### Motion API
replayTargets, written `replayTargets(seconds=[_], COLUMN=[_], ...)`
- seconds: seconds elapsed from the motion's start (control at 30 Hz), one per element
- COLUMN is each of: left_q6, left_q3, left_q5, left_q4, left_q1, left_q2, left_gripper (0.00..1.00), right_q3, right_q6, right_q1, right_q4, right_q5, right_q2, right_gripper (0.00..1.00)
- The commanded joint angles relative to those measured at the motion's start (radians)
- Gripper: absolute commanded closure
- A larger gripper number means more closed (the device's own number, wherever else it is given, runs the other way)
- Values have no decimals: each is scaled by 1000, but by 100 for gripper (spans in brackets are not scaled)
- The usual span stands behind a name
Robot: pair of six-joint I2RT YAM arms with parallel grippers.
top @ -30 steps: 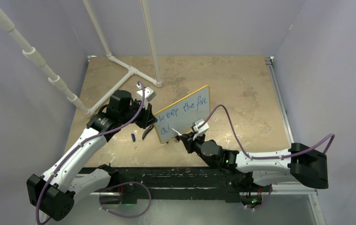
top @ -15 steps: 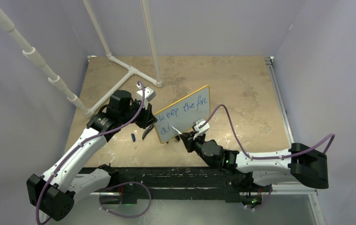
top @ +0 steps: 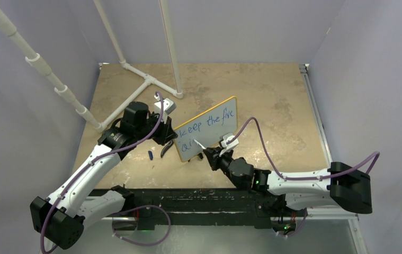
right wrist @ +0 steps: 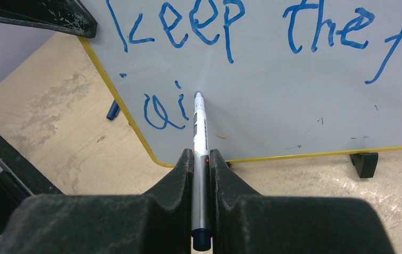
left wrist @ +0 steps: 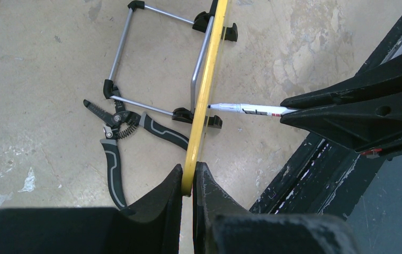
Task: Write a sentence on the whiteboard
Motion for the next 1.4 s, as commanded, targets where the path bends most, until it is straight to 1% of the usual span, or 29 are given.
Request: replayTargets(seconds=[0.0,0.33,0.6,0.83,1.37], left_q6=[-1,-1,-1,-1,-1], left_q3=[7,6,6,6,5], left_q5=[-8,-8,-7,-5,1], left_q4=[18,16,17,17,18], left_q1=[-3,-2,-2,-2,-2], left_q2=[-5,-8,-5,-5,-10], left_gripper=[100,100,100,100,100], right_q3=[38,18,37,40,63], right_q6=[-11,-9,-21,-29,-26], right_q1=[1,1,1,1,1], right_q4=[37,19,47,75,78], right_q5=[31,6,16,25,47], right_q2=[-7,-84,-30,-19,22], right_gripper=[100,100,100,100,100])
